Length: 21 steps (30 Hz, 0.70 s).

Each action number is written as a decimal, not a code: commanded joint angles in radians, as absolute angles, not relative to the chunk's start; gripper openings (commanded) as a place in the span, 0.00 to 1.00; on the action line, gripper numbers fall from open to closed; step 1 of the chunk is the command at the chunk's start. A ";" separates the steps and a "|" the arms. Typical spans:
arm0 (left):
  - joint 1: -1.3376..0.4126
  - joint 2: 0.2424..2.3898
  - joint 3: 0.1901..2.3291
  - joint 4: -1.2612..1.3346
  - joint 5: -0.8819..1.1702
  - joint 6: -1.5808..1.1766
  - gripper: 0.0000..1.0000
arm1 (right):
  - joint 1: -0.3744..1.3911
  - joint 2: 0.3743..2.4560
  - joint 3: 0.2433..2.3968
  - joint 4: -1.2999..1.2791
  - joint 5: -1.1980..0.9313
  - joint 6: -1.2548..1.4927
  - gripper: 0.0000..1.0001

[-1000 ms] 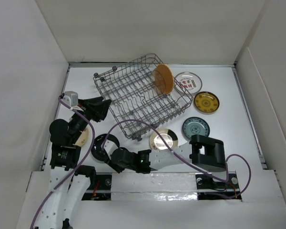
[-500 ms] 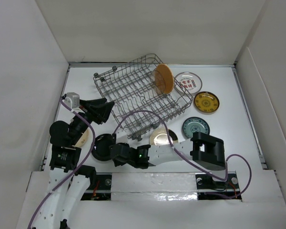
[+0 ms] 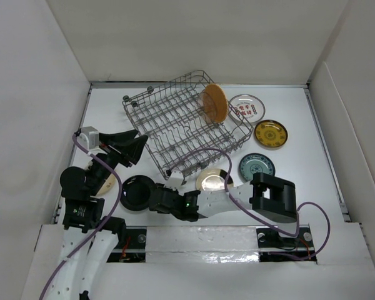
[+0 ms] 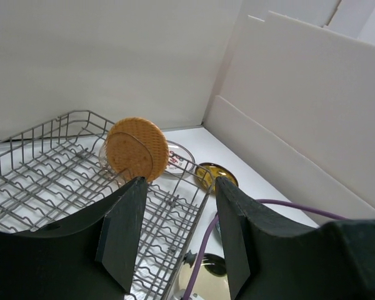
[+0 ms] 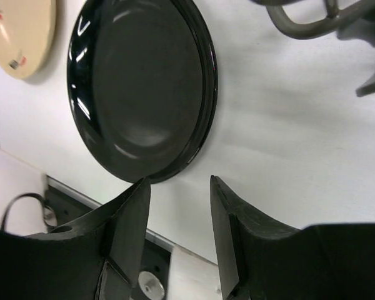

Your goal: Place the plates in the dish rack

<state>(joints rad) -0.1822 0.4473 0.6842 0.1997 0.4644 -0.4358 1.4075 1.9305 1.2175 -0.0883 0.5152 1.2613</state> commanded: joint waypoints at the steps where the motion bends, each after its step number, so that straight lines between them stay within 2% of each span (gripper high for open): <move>1: -0.186 0.431 0.681 0.264 0.492 -0.446 0.45 | 1.394 1.936 1.175 -0.011 0.548 1.380 0.48; 7: -0.186 0.422 0.684 0.265 0.511 -0.449 0.45 | 1.358 1.990 1.163 0.078 0.486 1.419 0.45; 14: -0.186 0.425 0.675 0.270 0.517 -0.453 0.45 | 1.358 2.031 1.167 0.149 0.474 1.443 0.33; 17: -0.186 0.423 0.678 0.271 0.522 -0.454 0.45 | 1.358 2.046 1.163 0.163 0.460 1.459 0.19; 18: -0.186 0.420 0.678 0.270 0.522 -0.453 0.45 | 1.358 2.048 1.160 0.167 0.457 1.462 0.17; 21: -0.186 0.419 0.678 0.267 0.515 -0.449 0.45 | 1.367 2.031 1.138 0.169 0.468 1.468 0.00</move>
